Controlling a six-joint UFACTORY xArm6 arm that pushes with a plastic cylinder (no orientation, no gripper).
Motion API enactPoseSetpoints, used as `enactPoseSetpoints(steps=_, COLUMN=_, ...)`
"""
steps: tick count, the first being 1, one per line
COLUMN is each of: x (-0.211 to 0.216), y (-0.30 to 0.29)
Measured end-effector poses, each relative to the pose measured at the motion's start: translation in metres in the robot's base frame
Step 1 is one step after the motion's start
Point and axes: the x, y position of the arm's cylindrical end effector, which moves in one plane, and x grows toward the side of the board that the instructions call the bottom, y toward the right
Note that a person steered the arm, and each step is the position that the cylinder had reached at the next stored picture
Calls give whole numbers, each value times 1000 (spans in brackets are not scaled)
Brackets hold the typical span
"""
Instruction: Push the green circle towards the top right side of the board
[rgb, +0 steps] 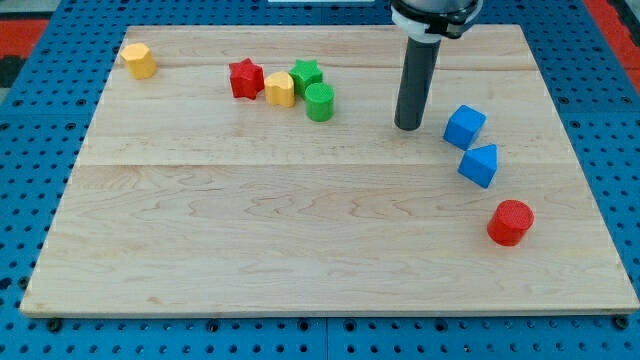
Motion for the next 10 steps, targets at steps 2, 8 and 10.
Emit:
enactPoseSetpoints(steps=2, x=1, y=-161)
enactPoseSetpoints(steps=8, x=-55, y=-47)
enactPoseSetpoints(steps=10, x=-66, y=-18)
